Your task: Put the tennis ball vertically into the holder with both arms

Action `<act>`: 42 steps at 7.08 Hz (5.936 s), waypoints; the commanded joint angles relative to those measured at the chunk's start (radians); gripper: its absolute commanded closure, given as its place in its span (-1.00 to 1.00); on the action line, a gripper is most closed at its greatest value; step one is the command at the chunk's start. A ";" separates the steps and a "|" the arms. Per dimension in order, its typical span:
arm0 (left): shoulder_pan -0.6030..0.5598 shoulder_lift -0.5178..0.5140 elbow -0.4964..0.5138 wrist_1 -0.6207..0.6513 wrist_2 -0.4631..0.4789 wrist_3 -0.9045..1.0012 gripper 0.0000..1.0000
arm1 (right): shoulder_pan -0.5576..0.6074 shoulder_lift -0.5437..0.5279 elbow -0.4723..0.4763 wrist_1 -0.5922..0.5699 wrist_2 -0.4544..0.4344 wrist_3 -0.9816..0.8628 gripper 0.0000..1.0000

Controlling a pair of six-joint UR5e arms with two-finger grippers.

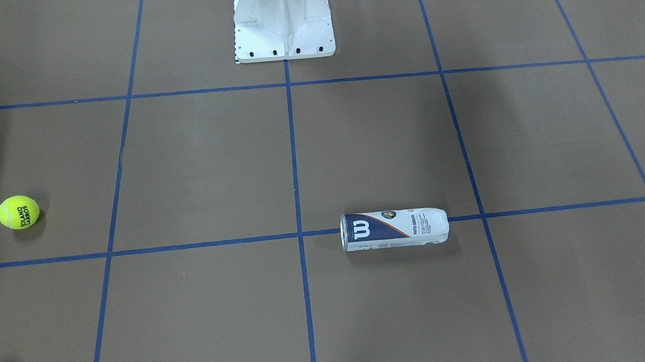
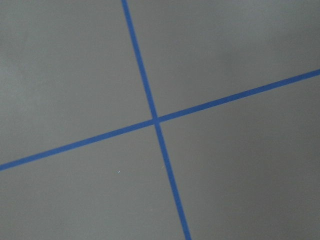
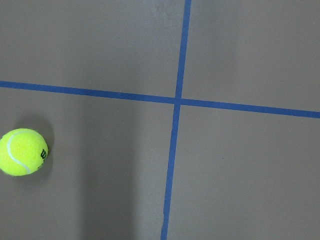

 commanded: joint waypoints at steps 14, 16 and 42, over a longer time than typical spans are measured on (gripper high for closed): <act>0.640 -0.716 0.173 -0.040 0.188 -0.213 -0.98 | -0.002 0.011 0.019 0.001 0.002 -0.001 -1.00; 0.686 -0.790 0.288 -0.041 0.191 -0.110 -0.98 | -0.003 0.011 0.018 0.001 0.000 -0.001 -1.00; 0.885 -0.930 0.682 -0.156 0.668 0.220 -0.94 | -0.006 -0.013 0.005 -0.001 0.002 0.001 -1.00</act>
